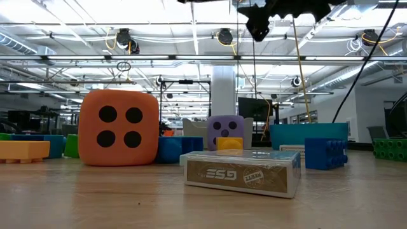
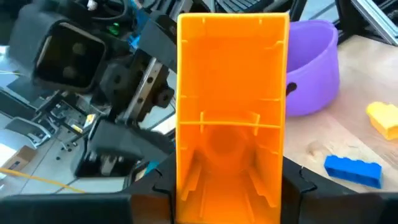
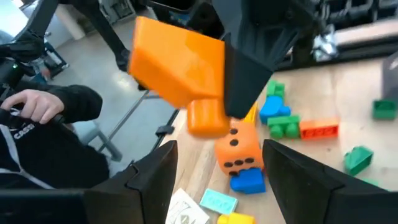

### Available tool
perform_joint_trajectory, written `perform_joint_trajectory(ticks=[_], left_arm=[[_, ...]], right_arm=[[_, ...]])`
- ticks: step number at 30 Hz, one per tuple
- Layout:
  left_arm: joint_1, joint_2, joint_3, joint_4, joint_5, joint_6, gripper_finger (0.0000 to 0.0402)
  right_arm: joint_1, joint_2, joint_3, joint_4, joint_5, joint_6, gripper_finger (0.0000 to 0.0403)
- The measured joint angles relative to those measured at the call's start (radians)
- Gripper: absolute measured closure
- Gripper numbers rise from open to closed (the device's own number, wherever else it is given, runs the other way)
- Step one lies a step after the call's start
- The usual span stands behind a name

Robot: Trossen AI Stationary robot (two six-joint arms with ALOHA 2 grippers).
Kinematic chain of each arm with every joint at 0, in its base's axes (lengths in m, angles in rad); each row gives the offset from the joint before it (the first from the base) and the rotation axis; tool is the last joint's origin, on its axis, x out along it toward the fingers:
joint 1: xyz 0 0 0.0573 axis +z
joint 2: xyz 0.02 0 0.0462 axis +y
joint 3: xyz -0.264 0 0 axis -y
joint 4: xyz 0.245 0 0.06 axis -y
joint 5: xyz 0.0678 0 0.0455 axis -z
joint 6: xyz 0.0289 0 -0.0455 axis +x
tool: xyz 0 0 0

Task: Pick & Place Toys
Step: Put the orange gamepiece into the black bin

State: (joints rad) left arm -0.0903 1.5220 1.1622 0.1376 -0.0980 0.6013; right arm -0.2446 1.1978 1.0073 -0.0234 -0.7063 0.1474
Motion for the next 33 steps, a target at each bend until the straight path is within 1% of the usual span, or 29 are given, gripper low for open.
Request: perform_joint_trajectory(ticks=[2, 5, 8, 11, 14, 17, 21, 23, 27, 30, 33], left_arm=[[0.004, -0.036, 0.000, -0.037, -0.020, 0.000, 0.0243], [0.017, -0.096, 0.000, -0.110, -0.074, -0.003, 0.0251], [0.044, -0.161, 0.000, -0.202, -0.118, -0.036, 0.0255], [0.084, -0.228, 0.000, -0.310, -0.135, -0.088, 0.0255], [0.136, -0.286, 0.001, -0.424, -0.139, -0.131, 0.0246], [0.203, -0.323, 0.001, -0.505, -0.139, -0.169, 0.0247], [0.314, -0.334, 0.001, -0.607, -0.140, -0.218, 0.0255], [0.377, -0.331, 0.000, -0.672, -0.135, -0.247, 0.0255], [0.497, -0.301, -0.004, -0.745, -0.085, -0.269, 0.0244], [0.580, -0.282, -0.045, -0.743, -0.025, -0.267, 0.0246], [0.669, -0.272, -0.097, -0.695, 0.018, -0.268, 0.0256]], right_arm=[[-0.013, -0.025, 0.000, -0.004, 0.000, -0.023, 0.0176], [-0.028, -0.052, 0.000, -0.017, 0.023, -0.048, 0.0176], [-0.031, -0.071, 0.000, -0.046, 0.095, -0.080, 0.0178], [-0.030, -0.075, 0.000, -0.085, 0.173, -0.127, 0.0181], [-0.030, -0.073, 0.000, -0.116, 0.222, -0.138, 0.0181], [-0.029, -0.069, 0.000, -0.139, 0.264, -0.154, 0.0182], [-0.029, -0.067, -0.024, -0.132, 0.270, -0.170, 0.0186], [-0.029, -0.068, -0.055, -0.107, 0.299, -0.171, 0.0188], [-0.029, -0.066, -0.113, -0.110, 0.381, -0.169, 0.0188], [-0.029, -0.067, -0.151, -0.108, 0.397, -0.167, 0.0189], [-0.028, -0.066, -0.193, -0.077, 0.393, -0.138, 0.0190]])
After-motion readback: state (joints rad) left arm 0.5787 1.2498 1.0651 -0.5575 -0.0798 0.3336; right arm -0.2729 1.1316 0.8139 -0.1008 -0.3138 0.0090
